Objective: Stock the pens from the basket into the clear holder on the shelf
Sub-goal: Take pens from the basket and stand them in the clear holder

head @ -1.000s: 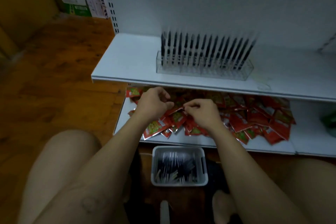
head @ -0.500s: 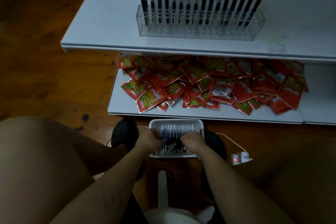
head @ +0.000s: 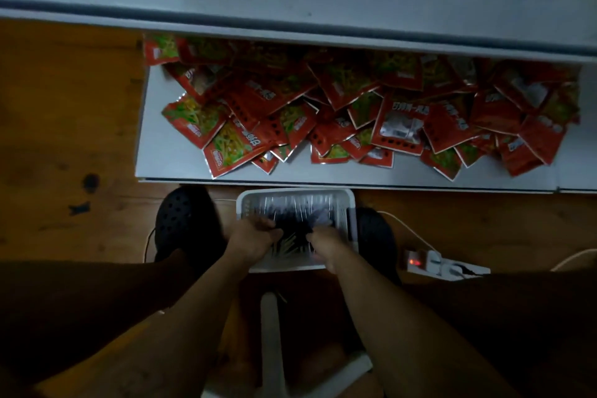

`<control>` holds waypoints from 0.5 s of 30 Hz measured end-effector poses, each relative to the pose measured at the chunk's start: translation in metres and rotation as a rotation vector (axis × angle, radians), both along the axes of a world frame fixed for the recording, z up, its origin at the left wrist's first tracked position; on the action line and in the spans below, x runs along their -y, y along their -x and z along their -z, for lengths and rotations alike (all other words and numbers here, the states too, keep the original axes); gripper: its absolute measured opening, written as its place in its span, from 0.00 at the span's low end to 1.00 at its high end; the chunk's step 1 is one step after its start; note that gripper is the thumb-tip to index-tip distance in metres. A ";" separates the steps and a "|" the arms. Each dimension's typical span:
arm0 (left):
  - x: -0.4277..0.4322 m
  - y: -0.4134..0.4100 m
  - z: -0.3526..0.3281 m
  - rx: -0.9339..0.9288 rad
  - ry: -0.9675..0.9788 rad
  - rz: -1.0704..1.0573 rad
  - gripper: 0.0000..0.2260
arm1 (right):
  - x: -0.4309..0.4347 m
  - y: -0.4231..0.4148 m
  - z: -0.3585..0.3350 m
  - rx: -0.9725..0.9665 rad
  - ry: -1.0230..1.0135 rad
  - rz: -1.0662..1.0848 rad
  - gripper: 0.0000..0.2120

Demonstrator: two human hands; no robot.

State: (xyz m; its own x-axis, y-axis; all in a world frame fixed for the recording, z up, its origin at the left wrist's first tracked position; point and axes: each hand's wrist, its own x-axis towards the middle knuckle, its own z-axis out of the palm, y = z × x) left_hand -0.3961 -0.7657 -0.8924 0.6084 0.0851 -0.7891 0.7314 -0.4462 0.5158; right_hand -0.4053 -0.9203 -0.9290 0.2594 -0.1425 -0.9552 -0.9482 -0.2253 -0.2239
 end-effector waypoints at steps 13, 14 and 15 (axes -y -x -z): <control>-0.001 -0.009 -0.001 -0.021 -0.018 0.024 0.10 | 0.002 -0.001 0.009 0.222 0.112 0.118 0.11; 0.000 -0.010 -0.006 -0.002 -0.025 0.044 0.11 | 0.001 -0.001 0.004 0.300 0.134 0.118 0.10; 0.001 -0.011 -0.012 0.017 -0.030 0.058 0.11 | -0.001 -0.001 -0.004 0.362 0.146 0.105 0.09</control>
